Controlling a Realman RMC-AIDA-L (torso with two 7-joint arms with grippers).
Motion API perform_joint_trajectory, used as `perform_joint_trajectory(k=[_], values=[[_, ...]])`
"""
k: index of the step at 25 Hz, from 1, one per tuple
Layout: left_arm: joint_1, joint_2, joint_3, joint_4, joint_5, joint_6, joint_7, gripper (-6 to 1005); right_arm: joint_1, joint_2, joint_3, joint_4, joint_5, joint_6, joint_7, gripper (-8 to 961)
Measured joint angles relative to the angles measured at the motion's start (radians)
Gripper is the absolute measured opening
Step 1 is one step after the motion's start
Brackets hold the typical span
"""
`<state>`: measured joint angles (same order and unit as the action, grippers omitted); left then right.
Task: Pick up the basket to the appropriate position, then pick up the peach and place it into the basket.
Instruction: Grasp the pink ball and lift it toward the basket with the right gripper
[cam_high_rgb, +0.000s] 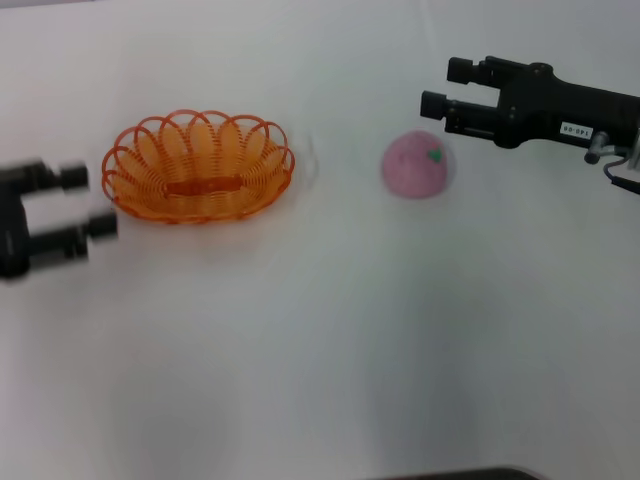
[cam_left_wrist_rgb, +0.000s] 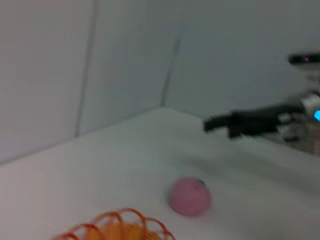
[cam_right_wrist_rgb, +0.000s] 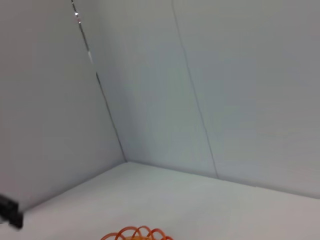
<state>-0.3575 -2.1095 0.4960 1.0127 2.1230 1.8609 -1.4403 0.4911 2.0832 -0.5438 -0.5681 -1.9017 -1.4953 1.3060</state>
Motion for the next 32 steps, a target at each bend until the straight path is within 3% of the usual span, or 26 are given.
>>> perform_joint_trajectory(k=[5,15,20,26,32], values=[[0.030,-0.015,-0.004,0.001,0.062,0.015,0.050,670,0.008,0.000,0.001,0.008,0.004,0.007,0.023,691],[0.043,-0.024,-0.011,-0.006,0.073,0.016,0.063,672,0.015,-0.008,-0.007,0.008,0.006,-0.007,0.077,688],[0.044,-0.028,-0.009,-0.008,0.076,0.027,0.061,673,0.043,-0.034,-0.011,-0.032,0.003,-0.121,0.165,687],[0.045,-0.030,-0.010,-0.015,0.076,0.030,0.059,716,0.096,-0.061,-0.050,-0.232,-0.005,-0.224,0.399,685],[0.045,-0.031,-0.010,-0.015,0.076,0.041,0.058,737,0.156,-0.070,-0.077,-0.511,-0.095,-0.249,0.703,684]])
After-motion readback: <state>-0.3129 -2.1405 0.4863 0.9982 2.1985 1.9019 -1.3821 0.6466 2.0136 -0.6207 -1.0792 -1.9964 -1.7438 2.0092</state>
